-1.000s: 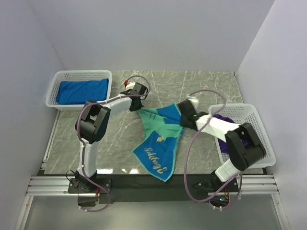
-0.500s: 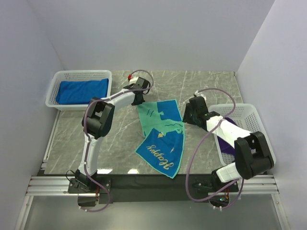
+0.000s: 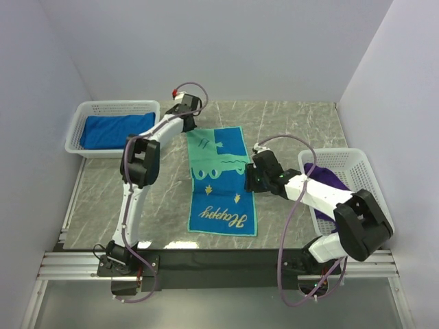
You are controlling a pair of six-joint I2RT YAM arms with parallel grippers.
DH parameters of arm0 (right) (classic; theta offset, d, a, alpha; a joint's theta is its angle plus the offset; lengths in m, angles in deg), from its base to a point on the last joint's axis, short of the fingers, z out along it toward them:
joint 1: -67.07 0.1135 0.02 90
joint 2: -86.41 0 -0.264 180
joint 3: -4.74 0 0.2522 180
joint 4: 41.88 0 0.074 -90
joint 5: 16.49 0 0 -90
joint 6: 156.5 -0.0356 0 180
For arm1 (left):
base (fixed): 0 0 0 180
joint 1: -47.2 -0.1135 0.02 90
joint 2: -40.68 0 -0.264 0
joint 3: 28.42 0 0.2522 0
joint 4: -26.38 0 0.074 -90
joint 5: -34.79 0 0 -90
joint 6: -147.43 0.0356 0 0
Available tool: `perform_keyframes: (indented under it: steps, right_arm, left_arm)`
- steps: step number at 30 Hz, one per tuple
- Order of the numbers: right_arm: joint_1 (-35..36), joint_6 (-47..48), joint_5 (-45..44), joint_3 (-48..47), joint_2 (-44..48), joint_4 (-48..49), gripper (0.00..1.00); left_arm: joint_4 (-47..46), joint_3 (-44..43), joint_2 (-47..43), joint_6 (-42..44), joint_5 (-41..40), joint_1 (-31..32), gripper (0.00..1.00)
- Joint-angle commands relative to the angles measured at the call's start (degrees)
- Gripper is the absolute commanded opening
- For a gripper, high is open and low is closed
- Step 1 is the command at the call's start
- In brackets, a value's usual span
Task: Fold and stack the towels
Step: Flatten out the crumpled towel
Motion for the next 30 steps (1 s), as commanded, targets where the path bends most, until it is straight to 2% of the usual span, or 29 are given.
perform_keyframes:
  steps: [1,4,7,8,11,12,17,24,30]
  right_arm:
    - [2.68,1.77,-0.32,-2.08,-1.77,-0.66,0.51]
    - [5.14,2.65,-2.17,-3.31,-3.18,-1.98,0.51]
    - [6.02,1.87,-2.7,-3.23,-3.8,-2.25,0.51]
    - [6.46,1.86,-2.88,-3.14,-3.62,-2.16,0.51]
    - [10.23,2.74,-4.37,-4.28,-3.01,-2.77,0.51]
    - [12.51,3.52,-4.89,-5.85,-3.09,-3.47,0.51]
    - [20.26,6.6,-6.3,-10.6,-5.63,-3.66,0.51]
    - [27.9,10.21,-4.46,-17.99,-16.18,-4.97,0.51]
    - [33.27,11.27,-1.83,-20.19,-21.11,-7.78,0.51]
  left_arm:
    - [-3.9,2.76,-9.44,2.98,0.78,-1.19,0.19]
    - [-5.05,6.62,-15.94,3.34,1.58,-1.55,0.37]
    - [-5.84,10.75,-23.4,2.63,3.24,-1.55,0.64]
    - [-5.85,11.73,-25.36,2.46,3.68,-1.55,0.77]
    - [-5.24,15.42,-33.53,1.58,4.65,-1.55,0.95]
    - [-4.8,16.3,-37.64,1.4,4.83,-1.55,0.98]
    - [-3.74,26.84,-51.63,2.71,3.52,-1.55,0.99]
    - [-6.11,50.37,-73.07,6.59,-4.47,-1.55,0.99]
    - [-9.27,62.17,-81.97,7.11,-8.27,-1.63,1.0]
